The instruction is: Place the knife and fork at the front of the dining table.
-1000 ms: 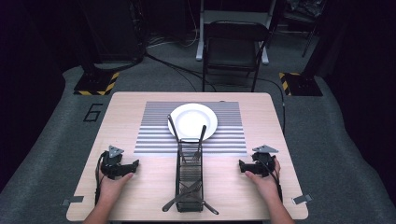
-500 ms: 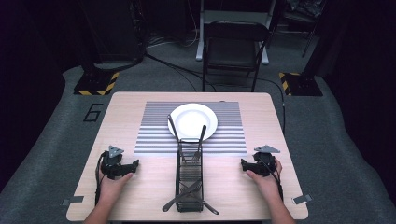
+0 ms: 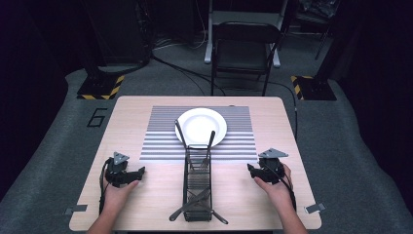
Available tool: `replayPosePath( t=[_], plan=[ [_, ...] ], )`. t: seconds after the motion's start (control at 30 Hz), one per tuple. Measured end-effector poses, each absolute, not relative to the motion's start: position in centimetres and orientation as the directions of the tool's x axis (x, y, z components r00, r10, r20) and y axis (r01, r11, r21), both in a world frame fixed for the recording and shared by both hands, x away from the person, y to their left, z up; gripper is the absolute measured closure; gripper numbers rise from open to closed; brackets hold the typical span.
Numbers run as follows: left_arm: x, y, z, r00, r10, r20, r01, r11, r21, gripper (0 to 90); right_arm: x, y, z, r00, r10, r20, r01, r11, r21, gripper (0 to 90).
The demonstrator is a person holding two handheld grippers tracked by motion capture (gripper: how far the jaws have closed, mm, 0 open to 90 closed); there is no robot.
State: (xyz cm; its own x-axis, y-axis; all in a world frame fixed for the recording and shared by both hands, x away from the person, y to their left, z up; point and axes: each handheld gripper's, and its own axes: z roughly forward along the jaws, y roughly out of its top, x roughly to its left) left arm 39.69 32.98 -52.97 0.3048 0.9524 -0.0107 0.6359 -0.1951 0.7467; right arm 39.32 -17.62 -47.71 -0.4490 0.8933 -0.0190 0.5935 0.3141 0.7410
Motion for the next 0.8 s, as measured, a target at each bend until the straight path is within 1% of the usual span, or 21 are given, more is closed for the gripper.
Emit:
replayPosePath(
  t=[0.1, 0.2, 0.3, 0.43, 0.53, 0.73, 0.8],
  plan=[
    [39.7, 33.0, -53.0, 0.305, 0.952, -0.011, 0.635, -0.194, 0.747, 14.7, 39.2, -17.3, -47.0, -0.468, 0.884, -0.008, 0.584, 0.316, 0.748, 44.1],
    [39.7, 33.0, -53.0, 0.305, 0.952, -0.011, 0.636, -0.195, 0.747, 14.7, 39.0, -16.8, -45.9, -0.498, 0.867, 0.008, 0.565, 0.318, 0.762, 46.4],
    [39.7, 33.0, -53.0, 0.305, 0.952, -0.011, 0.635, -0.194, 0.748, 14.7, 38.9, -16.0, -44.9, -0.535, 0.844, 0.047, 0.559, 0.312, 0.768, 47.3],
    [39.7, 33.0, -53.0, 0.306, 0.952, -0.009, 0.635, -0.197, 0.747, 14.7, 38.7, -15.1, -43.8, -0.567, 0.822, 0.049, 0.535, 0.323, 0.780, 48.4],
    [39.7, 32.9, -53.0, 0.303, 0.953, -0.010, 0.633, -0.194, 0.750, 14.7, 38.9, -14.1, -42.8, -0.613, 0.786, 0.076, 0.521, 0.330, 0.787, 51.6],
    [39.7, 32.9, -53.0, 0.304, 0.953, -0.010, 0.632, -0.194, 0.750, 14.7, 39.2, -12.9, -41.9, -0.648, 0.757, 0.086, 0.503, 0.340, 0.795, 54.0],
    [39.8, 32.9, -53.0, 0.305, 0.952, -0.009, 0.632, -0.196, 0.750, 14.7, 39.5, -12.3, -41.5, -0.666, 0.738, 0.104, 0.498, 0.336, 0.800, 55.5]
  ],
)
